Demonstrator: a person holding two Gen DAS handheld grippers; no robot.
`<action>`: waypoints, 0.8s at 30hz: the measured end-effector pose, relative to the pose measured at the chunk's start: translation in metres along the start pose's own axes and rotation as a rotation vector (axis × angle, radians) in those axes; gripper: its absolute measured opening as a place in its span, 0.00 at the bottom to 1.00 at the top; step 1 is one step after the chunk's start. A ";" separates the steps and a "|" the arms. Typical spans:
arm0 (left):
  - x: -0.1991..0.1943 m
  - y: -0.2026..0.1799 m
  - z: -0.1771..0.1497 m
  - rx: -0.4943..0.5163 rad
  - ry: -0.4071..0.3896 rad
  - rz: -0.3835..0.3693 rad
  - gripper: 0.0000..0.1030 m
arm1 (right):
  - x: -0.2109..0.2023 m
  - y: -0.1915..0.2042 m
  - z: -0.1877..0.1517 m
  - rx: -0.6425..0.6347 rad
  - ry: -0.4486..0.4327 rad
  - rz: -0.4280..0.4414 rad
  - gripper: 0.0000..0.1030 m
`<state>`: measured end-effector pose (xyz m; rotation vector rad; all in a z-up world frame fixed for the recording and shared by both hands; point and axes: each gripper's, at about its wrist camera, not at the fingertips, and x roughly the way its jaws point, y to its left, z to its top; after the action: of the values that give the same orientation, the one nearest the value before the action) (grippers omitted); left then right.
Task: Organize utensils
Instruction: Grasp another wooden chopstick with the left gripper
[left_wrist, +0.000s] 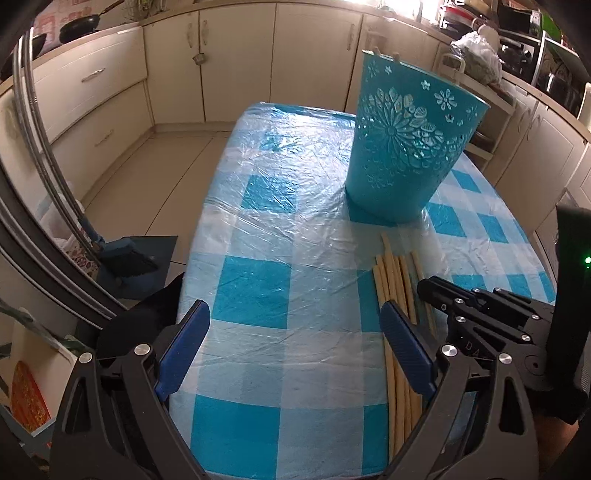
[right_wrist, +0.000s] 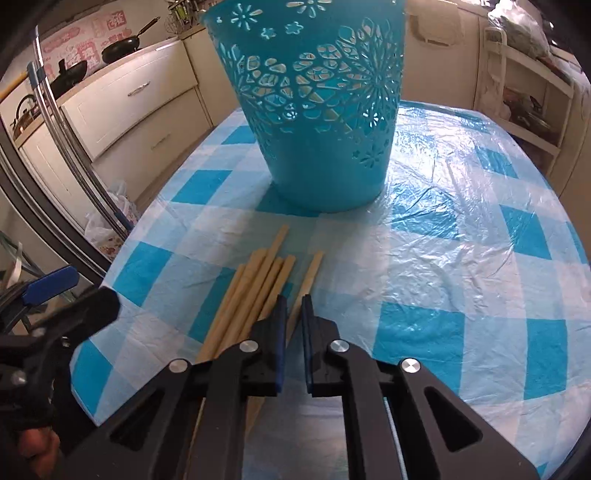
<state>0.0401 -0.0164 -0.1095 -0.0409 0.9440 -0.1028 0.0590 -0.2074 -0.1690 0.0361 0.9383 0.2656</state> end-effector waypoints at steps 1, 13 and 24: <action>0.005 -0.004 0.001 0.012 0.007 -0.003 0.87 | 0.000 -0.002 0.000 -0.007 0.000 -0.002 0.08; 0.047 -0.035 0.003 0.117 0.092 0.042 0.87 | -0.008 -0.023 -0.005 0.002 -0.003 0.030 0.07; 0.050 -0.041 0.009 0.152 0.121 0.039 0.62 | -0.011 -0.025 -0.004 -0.006 -0.004 0.041 0.07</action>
<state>0.0736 -0.0628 -0.1412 0.1248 1.0547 -0.1419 0.0549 -0.2349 -0.1667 0.0504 0.9336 0.3061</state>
